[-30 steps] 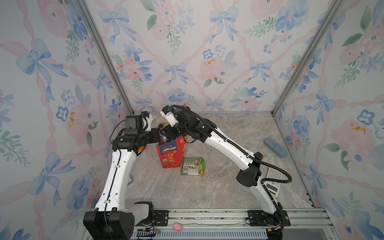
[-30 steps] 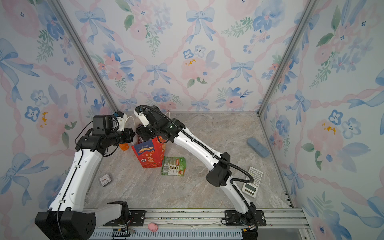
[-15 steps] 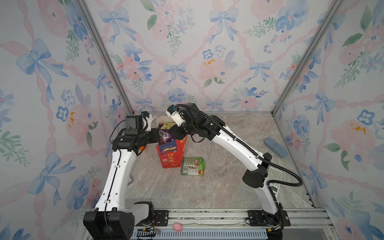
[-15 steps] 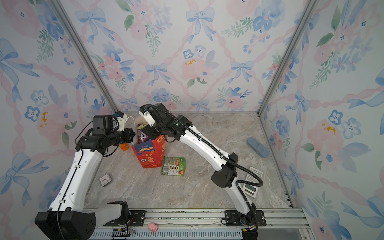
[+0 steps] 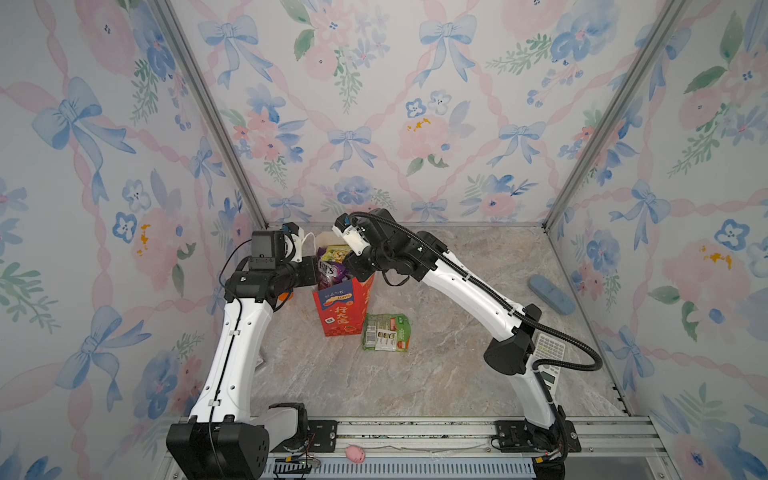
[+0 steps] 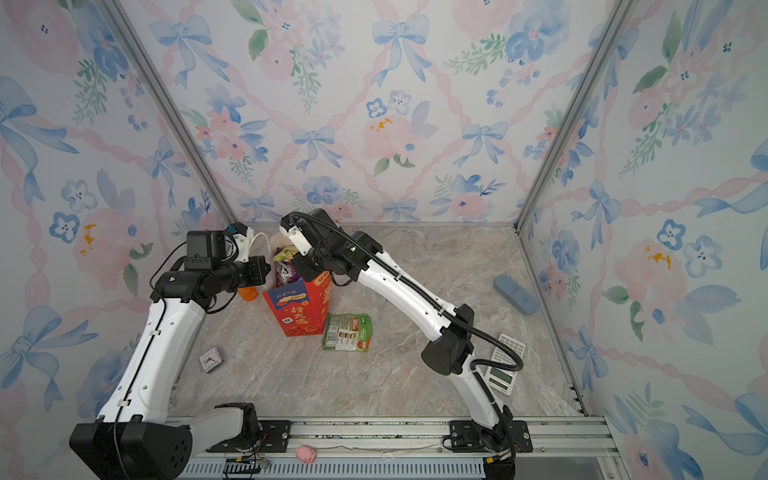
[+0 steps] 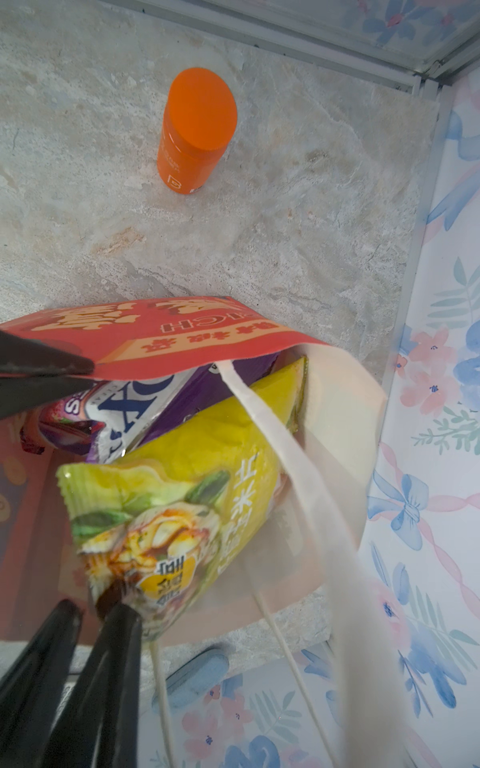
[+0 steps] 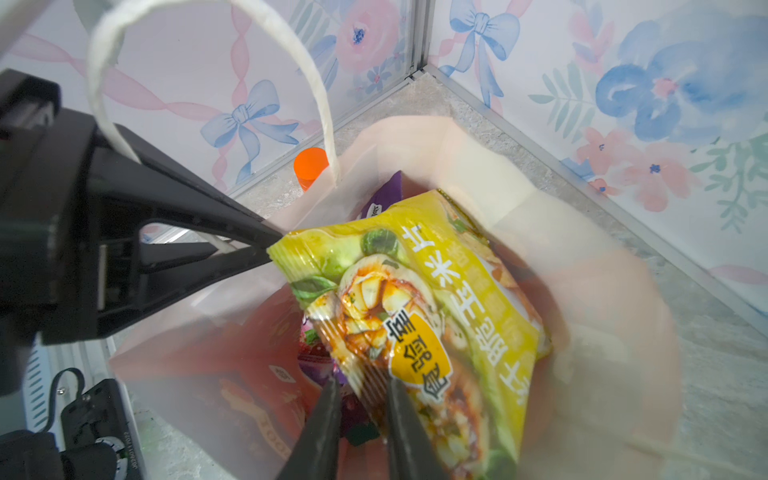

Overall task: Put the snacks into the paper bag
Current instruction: 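Lower the yellow packet into the paper bag held by the left gripper, then open the right gripper and raise it out of the paper bag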

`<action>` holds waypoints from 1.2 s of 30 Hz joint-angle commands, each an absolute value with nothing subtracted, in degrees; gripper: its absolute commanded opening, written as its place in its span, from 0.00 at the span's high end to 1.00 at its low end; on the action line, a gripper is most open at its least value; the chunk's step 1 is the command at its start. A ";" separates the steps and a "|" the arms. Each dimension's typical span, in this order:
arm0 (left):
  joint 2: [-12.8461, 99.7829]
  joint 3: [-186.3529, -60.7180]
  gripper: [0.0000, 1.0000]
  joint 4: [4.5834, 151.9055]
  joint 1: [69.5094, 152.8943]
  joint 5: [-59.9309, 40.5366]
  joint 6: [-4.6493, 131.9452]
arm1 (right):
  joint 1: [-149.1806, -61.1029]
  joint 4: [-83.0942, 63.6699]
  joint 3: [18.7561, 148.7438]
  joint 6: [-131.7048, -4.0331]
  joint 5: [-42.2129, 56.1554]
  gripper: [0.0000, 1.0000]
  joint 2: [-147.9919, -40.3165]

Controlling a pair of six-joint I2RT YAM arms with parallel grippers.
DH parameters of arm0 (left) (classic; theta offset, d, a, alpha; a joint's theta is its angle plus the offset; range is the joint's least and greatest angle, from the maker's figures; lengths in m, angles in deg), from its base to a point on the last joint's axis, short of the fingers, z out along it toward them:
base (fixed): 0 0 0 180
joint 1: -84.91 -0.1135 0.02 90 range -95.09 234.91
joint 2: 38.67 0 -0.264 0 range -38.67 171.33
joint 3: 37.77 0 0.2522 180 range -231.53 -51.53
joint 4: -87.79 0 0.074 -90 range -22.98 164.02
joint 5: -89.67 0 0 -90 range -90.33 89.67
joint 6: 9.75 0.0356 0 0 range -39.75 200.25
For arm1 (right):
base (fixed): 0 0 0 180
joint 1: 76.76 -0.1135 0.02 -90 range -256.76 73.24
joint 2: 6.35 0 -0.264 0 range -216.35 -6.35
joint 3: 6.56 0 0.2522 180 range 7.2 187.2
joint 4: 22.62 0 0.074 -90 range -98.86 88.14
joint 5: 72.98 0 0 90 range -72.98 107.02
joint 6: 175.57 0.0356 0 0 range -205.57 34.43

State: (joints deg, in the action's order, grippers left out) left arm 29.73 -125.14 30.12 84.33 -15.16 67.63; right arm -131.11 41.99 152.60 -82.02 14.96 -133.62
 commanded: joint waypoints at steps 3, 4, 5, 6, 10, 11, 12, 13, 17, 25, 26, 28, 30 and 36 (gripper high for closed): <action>28.29 -125.54 1.00 30.93 83.99 -16.32 68.39 | -129.92 44.49 158.42 -81.75 14.57 0.87 -138.77; 28.21 -125.54 1.00 30.91 83.95 -16.32 68.40 | -129.86 44.49 158.81 -81.72 14.50 0.87 -139.17; 28.32 -125.54 1.00 30.93 83.89 -16.32 68.48 | -129.84 44.40 159.00 -81.71 14.56 0.87 -139.70; 28.34 -125.56 1.00 30.89 83.91 -16.24 68.48 | -129.71 44.40 159.07 -81.58 14.32 0.88 -140.06; 28.56 -125.67 1.00 30.91 83.94 -16.19 68.52 | -129.36 44.62 159.13 -80.59 12.84 0.88 -141.39; 28.65 -125.71 1.00 30.92 83.95 -16.15 68.51 | -129.25 44.84 159.07 -80.40 12.24 0.89 -141.69; 28.68 -125.71 1.00 30.91 83.90 -16.24 68.48 | -129.32 45.12 159.04 -80.18 11.66 0.89 -142.07; 28.75 -125.80 1.00 30.91 83.95 -16.29 68.48 | -129.32 45.40 159.07 -80.07 10.84 0.89 -142.44; 28.90 -125.71 1.00 30.90 83.94 -16.15 68.54 | -129.40 46.57 159.07 -79.74 9.25 0.90 -143.80; 28.66 -125.54 1.00 30.88 83.94 -16.06 68.48 | -129.23 48.64 161.50 -79.47 8.15 0.81 -144.49; 28.66 -125.54 1.00 30.88 83.89 -16.06 68.48 | -129.06 48.16 161.66 -79.32 8.10 0.78 -143.61; 28.61 -125.54 1.00 30.90 83.90 -16.06 68.48 | -128.94 46.80 161.33 -78.89 7.84 0.68 -141.28; 28.42 -125.46 1.00 30.91 83.95 -15.88 68.48 | -128.88 45.06 160.52 -78.63 7.70 0.64 -138.57; 28.48 -125.55 1.00 30.89 83.93 -15.97 68.47 | -128.83 37.07 154.61 -77.46 7.07 0.51 -129.58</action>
State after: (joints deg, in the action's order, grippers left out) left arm 29.73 -125.14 30.12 84.09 -15.13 67.63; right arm -129.51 41.64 155.79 -78.39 7.96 -135.98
